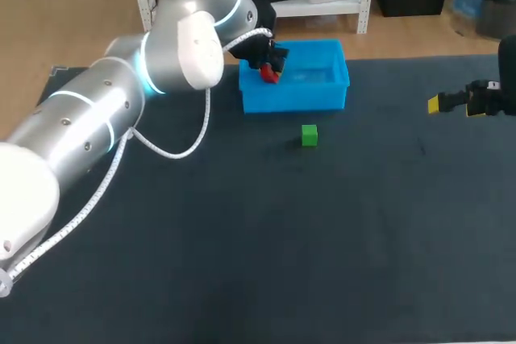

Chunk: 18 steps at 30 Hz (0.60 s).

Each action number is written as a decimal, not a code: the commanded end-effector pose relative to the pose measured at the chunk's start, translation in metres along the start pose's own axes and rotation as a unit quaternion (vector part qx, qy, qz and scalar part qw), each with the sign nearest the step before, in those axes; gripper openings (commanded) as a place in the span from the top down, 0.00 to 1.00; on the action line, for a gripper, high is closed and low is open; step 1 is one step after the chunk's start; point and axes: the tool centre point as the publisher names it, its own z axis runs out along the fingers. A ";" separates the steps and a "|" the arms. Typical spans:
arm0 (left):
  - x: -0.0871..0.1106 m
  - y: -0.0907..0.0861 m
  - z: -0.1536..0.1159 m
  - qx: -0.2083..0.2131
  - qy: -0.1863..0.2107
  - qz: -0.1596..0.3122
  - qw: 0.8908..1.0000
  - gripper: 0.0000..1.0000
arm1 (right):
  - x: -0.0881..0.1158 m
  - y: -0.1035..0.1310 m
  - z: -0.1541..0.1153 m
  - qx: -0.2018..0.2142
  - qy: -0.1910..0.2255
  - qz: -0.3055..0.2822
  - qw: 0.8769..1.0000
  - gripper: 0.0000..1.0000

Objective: Use the left arm to pick the red cube and place it into the blue plastic box first, then use the right arm to grasp the green cube and put it into the same blue plastic box after the first action is fully finished.

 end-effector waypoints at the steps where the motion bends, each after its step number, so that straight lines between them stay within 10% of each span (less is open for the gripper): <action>1: -0.011 0.001 0.007 0.001 0.070 0.002 0.998 0.00 | 0.000 0.000 0.000 0.000 0.001 0.000 1.000 0.00; 18: -0.030 -0.007 -0.041 0.006 0.027 0.029 0.999 0.00 | 0.000 0.000 0.000 0.000 0.001 0.000 1.000 0.00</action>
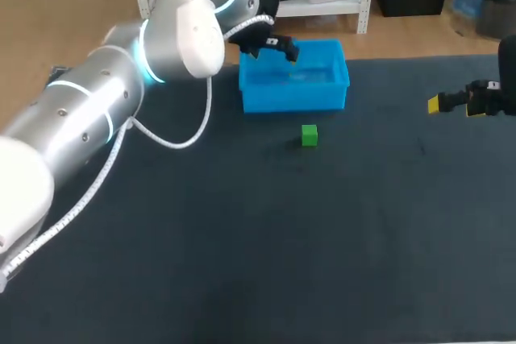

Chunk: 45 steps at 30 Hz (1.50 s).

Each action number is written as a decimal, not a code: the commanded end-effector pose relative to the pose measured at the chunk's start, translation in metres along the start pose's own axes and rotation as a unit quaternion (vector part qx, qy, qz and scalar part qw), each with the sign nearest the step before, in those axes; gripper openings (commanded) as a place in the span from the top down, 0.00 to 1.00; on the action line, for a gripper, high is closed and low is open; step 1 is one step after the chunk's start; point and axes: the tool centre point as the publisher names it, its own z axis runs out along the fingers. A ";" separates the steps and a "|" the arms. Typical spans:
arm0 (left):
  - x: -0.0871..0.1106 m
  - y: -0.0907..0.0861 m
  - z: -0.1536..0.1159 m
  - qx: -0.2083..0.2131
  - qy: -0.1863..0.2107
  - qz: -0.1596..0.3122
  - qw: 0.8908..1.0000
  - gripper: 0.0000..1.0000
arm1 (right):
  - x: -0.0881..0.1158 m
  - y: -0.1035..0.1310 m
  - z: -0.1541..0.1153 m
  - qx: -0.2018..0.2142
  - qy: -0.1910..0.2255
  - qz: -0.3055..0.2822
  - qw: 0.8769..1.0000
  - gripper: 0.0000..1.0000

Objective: Use the left arm to pick the red cube and place it into the blue plastic box first, then use the right arm to grasp the green cube and put it into the same blue plastic box after the first action is fully finished.

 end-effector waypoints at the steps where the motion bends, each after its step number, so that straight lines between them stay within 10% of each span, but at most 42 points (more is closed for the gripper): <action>1: -0.007 0.000 -0.021 0.008 0.040 0.006 0.999 0.00 | 0.000 0.000 0.000 0.000 0.001 0.000 1.000 0.00; 7: 0.006 0.000 -0.065 0.008 0.025 0.008 1.000 0.00 | 0.000 0.000 0.000 0.000 0.001 0.000 1.000 0.00; 22: 0.110 -0.006 -0.150 0.007 0.033 -0.041 0.999 0.00 | 0.000 0.000 0.000 0.000 0.001 0.000 1.000 0.00; 45: 0.237 -0.016 -0.203 0.003 -0.025 -0.053 0.998 0.00 | 0.000 0.000 0.000 0.000 0.001 0.000 1.000 0.00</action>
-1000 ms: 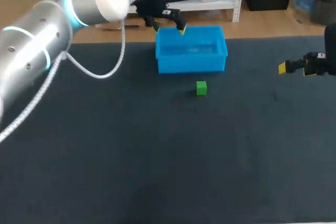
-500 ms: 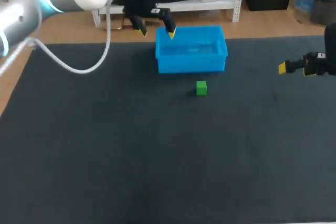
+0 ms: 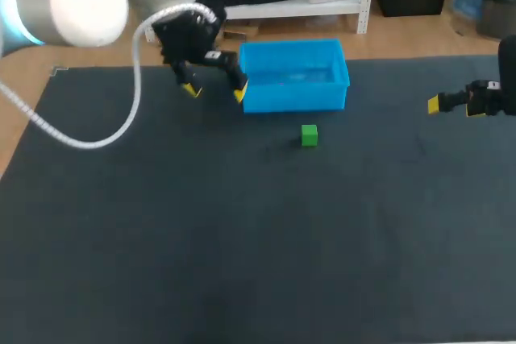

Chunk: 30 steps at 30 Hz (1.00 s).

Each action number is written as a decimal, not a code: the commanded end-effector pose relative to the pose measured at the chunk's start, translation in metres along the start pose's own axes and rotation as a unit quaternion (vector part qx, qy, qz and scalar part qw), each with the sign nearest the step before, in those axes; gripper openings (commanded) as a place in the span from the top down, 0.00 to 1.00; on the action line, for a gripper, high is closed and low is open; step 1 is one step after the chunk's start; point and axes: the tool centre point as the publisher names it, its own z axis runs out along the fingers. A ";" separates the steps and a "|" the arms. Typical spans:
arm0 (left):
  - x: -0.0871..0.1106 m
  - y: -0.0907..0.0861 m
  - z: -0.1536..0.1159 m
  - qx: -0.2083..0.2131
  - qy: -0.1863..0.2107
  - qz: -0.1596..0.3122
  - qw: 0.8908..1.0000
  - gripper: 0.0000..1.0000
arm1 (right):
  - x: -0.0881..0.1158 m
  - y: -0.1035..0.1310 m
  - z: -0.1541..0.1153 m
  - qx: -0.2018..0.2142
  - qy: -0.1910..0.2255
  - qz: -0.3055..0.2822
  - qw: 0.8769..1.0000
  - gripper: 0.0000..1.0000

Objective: Use the left arm to pick the red cube and place it into the blue plastic box first, then use the right arm to grasp the green cube and put it into the same blue plastic box after the first action is fully finished.

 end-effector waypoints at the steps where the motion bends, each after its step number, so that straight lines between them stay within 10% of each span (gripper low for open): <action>1: 0.089 0.003 -0.003 0.001 -0.197 -0.007 0.980 0.00 | 0.000 0.000 0.000 0.000 0.001 0.000 1.000 0.00; 30: 0.078 0.014 0.002 0.081 -0.190 0.024 0.978 0.00 | 0.000 0.000 0.000 0.000 0.001 0.000 1.000 0.00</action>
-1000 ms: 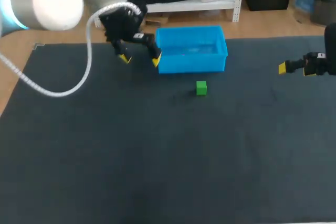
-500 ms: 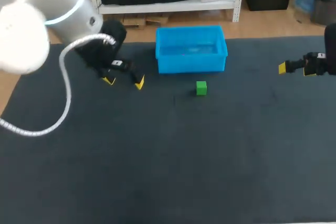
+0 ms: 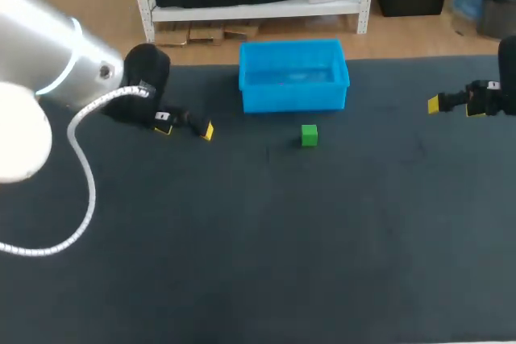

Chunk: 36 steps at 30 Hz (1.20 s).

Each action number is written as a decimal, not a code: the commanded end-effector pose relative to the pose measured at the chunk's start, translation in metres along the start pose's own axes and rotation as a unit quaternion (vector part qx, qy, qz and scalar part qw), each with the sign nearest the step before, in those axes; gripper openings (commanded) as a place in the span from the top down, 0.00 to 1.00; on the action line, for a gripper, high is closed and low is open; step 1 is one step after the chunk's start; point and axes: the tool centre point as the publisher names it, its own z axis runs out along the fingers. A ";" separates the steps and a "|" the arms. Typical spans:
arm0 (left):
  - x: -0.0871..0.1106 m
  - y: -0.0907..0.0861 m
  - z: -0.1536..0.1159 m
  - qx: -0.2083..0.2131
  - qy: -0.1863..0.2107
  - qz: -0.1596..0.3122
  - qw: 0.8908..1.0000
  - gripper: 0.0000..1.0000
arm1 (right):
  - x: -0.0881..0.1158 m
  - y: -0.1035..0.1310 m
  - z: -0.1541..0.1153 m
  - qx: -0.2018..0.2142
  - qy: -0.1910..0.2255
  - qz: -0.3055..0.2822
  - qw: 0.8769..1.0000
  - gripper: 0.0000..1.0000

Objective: Use the left arm to pick the red cube and place it into the blue plastic box first, then use the right arm to grasp the green cube and put it into the same blue plastic box after the first action is fully finished.

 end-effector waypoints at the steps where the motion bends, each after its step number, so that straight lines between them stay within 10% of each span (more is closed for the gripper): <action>1: -0.001 0.003 0.004 0.026 -0.025 0.009 0.999 0.00 | 0.000 0.000 0.000 0.000 0.001 0.000 1.000 0.00; 21: -0.011 0.004 -0.001 0.036 -0.009 0.031 0.999 0.00 | 0.000 0.000 0.000 0.000 0.001 0.000 1.000 0.00; 36: -0.011 0.004 -0.001 0.036 -0.009 0.031 0.999 0.00 | -0.019 0.090 0.078 0.118 0.103 -0.078 0.985 0.00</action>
